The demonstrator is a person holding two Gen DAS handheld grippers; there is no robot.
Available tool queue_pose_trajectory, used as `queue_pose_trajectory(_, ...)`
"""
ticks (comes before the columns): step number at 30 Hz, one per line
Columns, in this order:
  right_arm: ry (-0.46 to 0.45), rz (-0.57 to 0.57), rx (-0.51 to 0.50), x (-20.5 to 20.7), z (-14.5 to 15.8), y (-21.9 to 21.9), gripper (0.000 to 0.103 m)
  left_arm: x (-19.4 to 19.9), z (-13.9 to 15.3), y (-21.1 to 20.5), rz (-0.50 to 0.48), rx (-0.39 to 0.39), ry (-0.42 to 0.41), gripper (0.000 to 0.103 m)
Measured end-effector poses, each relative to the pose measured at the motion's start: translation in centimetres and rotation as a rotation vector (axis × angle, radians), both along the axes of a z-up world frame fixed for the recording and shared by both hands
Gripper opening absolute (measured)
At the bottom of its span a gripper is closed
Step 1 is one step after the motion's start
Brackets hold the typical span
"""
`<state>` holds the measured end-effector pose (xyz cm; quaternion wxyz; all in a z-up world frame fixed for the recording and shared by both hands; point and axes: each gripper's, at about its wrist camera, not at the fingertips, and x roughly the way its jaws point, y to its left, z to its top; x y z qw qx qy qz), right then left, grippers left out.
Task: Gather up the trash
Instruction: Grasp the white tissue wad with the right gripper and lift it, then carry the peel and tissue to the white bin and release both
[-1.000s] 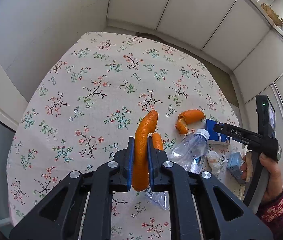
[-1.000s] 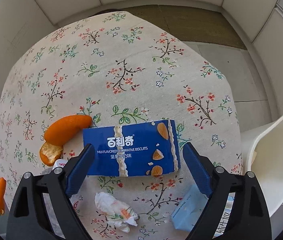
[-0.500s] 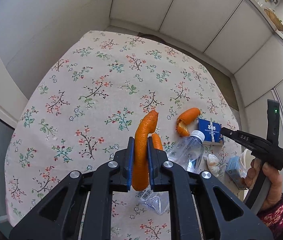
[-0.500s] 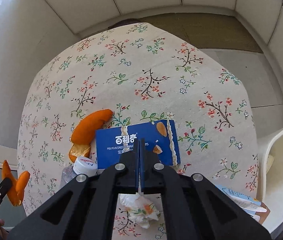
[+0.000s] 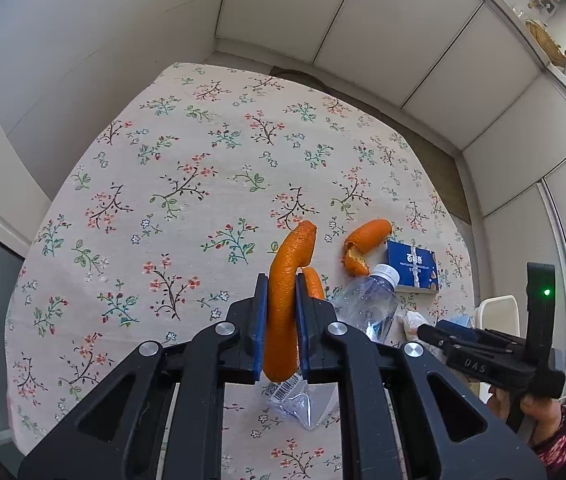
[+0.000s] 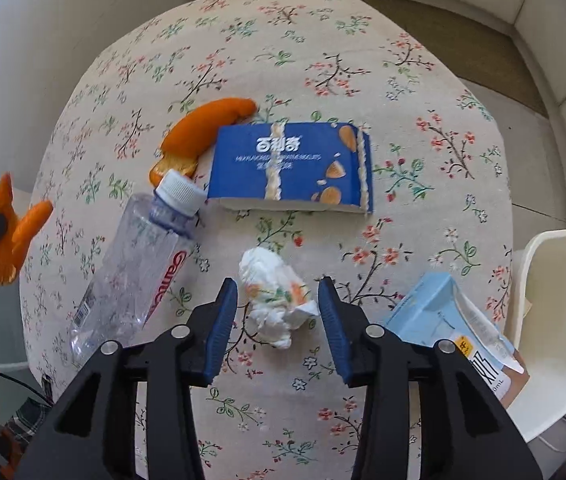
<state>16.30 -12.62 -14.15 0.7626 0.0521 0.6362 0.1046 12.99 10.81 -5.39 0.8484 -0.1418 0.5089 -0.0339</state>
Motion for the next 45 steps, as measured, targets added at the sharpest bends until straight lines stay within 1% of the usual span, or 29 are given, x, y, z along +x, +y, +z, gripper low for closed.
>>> queue_pose_trajectory(2,0.005,0.018,-0.018,-0.2,-0.5,0.7,0.043,0.0,0.1,-0.1,0.002,0.002,-0.001,0.012)
queue_pose_trajectory(5,-0.008,0.025,-0.064,-0.3,-1.3,1.1,0.034,-0.2,0.3,-0.1,0.004,0.008,-0.008,0.012)
queue_pose_trajectory(7,-0.013,0.014,-0.054,-0.3,-1.2,1.0,0.032,-0.3,0.4,0.1,0.012,0.008,-0.011,0.012)
queue_pose_trajectory(10,-0.054,0.009,-0.024,-0.5,0.1,1.0,0.031,-0.3,0.6,0.2,0.022,0.006,-0.017,0.012)
queue_pose_trajectory(15,-0.16,0.009,0.014,-1.2,3.9,1.1,0.032,-0.3,0.9,0.1,0.035,0.006,-0.029,0.012)
queue_pose_trajectory(19,-0.225,-0.006,0.049,-1.4,6.5,0.8,0.032,-0.3,1.5,-0.2,0.054,0.005,-0.051,0.012)
queue_pose_trajectory(23,-0.273,-0.016,0.077,-1.0,8.1,1.6,0.032,-0.2,2.5,-0.9,0.058,0.018,-0.094,0.012)
queue_pose_trajectory(26,-0.303,-0.019,0.082,-1.1,9.1,2.1,0.032,-0.1,2.8,-1.3,0.06,0.013,-0.105,0.012)
queue_pose_trajectory(30,-0.363,-0.034,0.071,-1.3,10.5,2.2,0.032,0.1,3.0,-1.8,0.061,0.004,-0.113,0.012)
queue_pose_trajectory(34,-0.442,-0.074,0.049,-1.9,11.9,1.4,0.032,0.2,3.6,-2.7,0.052,0.002,-0.136,0.012)
queue_pose_trajectory(39,-0.565,-0.138,-0.023,-3.0,13.9,0.0,0.032,0.4,4.2,-4.2,0.028,-0.023,-0.158,0.012)
queue_pose_trajectory(45,-0.698,-0.245,-0.106,-5.0,16.1,-3.5,0.032,0.4,5.4,-7.3,-0.015,-0.064,-0.206,0.012)
